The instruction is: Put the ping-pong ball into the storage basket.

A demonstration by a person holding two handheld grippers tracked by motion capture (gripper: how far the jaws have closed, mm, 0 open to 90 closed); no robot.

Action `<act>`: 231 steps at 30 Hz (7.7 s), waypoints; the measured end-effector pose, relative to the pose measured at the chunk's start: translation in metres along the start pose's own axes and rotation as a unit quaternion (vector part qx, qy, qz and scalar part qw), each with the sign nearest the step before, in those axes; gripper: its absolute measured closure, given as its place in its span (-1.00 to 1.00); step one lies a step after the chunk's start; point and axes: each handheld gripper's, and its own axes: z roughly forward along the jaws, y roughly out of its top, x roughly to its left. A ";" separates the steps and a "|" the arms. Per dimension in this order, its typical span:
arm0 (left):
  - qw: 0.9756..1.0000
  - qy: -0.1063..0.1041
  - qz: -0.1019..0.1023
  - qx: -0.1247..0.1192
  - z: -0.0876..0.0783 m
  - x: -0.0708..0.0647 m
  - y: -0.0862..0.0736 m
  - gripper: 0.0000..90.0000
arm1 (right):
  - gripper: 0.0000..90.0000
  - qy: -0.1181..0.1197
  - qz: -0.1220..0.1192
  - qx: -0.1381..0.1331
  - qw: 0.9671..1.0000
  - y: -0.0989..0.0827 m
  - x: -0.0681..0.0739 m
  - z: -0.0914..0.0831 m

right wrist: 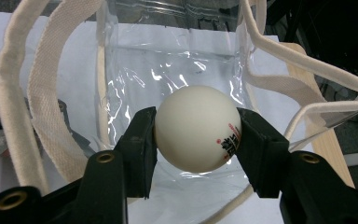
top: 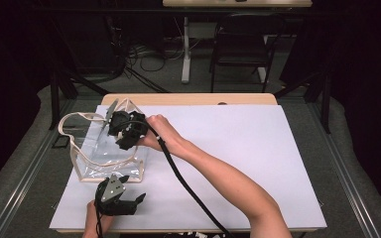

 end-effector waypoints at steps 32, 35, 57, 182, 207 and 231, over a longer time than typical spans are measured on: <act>1.000 0.000 0.000 0.000 0.000 0.000 0.000 -0.64 | 0.10 0.016 0.000 0.012 1.000 0.000 0.005 0.004; 1.000 0.000 0.000 0.000 0.000 0.000 0.000 -0.64 | 0.05 0.015 0.001 0.012 1.000 0.000 0.004 0.003; 1.000 0.001 0.000 0.000 0.000 0.000 0.000 -0.64 | -0.67 0.025 0.069 -0.060 0.995 -0.018 -0.014 -0.025; 1.000 -0.001 0.000 0.002 0.002 -0.002 0.001 -0.64 | -0.98 -0.032 0.198 -0.013 0.980 -0.209 -0.009 -0.046; 1.000 0.000 0.001 0.003 0.002 -0.002 0.001 -0.64 | -0.97 -0.038 0.210 -0.005 0.977 -0.239 0.009 -0.050; 1.000 0.001 0.001 0.004 0.002 -0.003 0.001 -0.64 | -0.97 -0.044 0.231 0.010 0.972 -0.272 0.028 -0.054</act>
